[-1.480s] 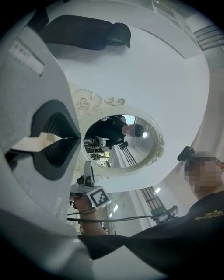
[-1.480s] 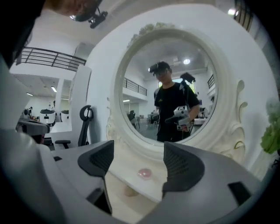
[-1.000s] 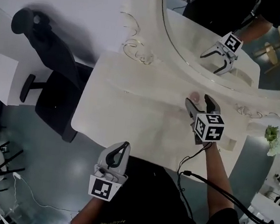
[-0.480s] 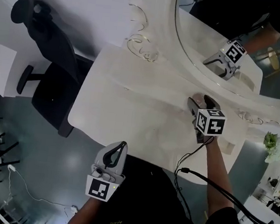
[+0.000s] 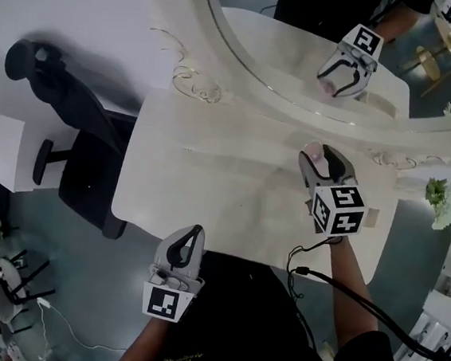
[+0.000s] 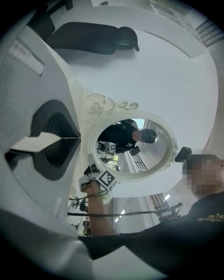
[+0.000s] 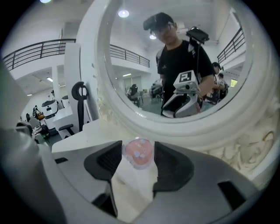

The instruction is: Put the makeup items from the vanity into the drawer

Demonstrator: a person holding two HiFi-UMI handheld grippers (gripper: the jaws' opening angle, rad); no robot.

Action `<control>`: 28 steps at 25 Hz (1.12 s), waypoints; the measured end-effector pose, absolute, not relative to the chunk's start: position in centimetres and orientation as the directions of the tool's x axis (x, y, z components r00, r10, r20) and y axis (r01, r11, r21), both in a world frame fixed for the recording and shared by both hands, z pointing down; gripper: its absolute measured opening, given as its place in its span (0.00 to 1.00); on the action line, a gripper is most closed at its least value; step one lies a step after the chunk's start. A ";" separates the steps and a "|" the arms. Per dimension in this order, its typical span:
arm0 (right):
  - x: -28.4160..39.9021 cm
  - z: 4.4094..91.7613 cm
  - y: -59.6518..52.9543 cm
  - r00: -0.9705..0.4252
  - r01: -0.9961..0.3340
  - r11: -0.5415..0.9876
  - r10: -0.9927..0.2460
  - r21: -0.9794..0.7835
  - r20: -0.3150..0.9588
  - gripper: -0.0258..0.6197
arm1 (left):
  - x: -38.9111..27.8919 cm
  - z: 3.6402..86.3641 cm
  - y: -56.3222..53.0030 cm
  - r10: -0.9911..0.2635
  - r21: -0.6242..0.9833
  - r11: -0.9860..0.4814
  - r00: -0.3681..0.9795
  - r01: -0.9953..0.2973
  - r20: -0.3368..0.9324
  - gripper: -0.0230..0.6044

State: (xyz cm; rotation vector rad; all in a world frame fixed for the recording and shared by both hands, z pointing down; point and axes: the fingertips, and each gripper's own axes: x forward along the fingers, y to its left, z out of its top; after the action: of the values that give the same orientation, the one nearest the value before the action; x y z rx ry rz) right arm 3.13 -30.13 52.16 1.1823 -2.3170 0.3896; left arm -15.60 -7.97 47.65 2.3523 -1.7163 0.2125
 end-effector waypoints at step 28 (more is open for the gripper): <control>27.8 54.3 -18.6 -0.117 -0.991 0.127 -0.735 -0.034 0.668 0.40 | 5.1 46.2 -14.6 -0.534 0.025 -0.835 0.820 -0.550 0.207 0.07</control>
State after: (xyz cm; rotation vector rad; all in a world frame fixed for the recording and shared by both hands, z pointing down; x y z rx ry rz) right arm 27.78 -18.60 54.33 1.6603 -1.9107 0.6731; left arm 5.14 -14.63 46.21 2.9171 -0.8697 0.2946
